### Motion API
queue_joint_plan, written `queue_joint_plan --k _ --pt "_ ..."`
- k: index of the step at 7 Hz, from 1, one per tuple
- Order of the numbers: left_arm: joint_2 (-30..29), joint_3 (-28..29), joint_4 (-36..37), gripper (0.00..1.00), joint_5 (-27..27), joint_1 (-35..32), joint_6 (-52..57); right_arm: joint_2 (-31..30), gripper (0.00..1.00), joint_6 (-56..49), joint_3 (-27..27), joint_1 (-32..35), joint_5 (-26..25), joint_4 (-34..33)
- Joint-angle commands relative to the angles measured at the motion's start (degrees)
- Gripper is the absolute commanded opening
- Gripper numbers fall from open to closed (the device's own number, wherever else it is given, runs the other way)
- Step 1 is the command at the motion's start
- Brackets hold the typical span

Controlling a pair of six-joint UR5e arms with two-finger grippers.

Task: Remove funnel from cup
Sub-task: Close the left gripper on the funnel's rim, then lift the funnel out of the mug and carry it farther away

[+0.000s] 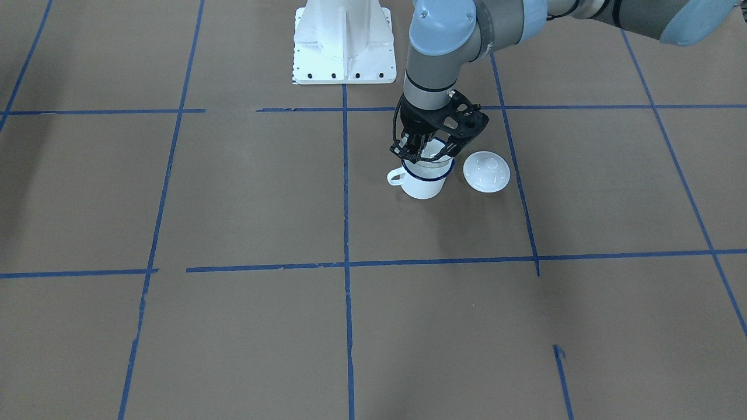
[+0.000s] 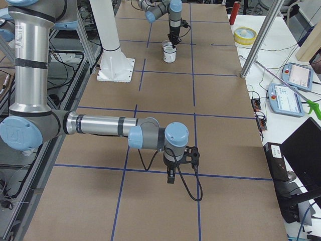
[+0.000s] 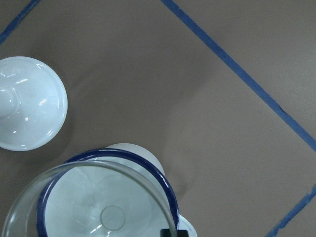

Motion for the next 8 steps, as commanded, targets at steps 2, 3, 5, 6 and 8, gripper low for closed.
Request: queue_joint_plan --k 2,3,5,6,8 --pt "-4.01 -3.25 4.72 0.0 4.39 -6.9 0.0 0.0 1.0 0.0 0.0 0.0 0.0 0.0" --pt "-3.4 -2.73 -1.46 0.0 8.06 -8.76 -0.78 0.0 1.0 0.0 0.0 0.0 0.0 0.0" --pt "2.54 -2.11 -14.81 0.0 8.8 -14.03 -3.06 0.0 1.0 0.0 0.0 0.0 0.0 0.0" --pt "6.23 0.15 -28.46 0.0 8.88 -16.31 -6.9 0.0 1.0 0.0 0.0 0.0 0.0 0.0" --pt "8.29 10.67 -46.72 0.0 13.06 -17.91 -12.99 0.0 1.0 0.0 0.0 0.0 0.0 0.0"
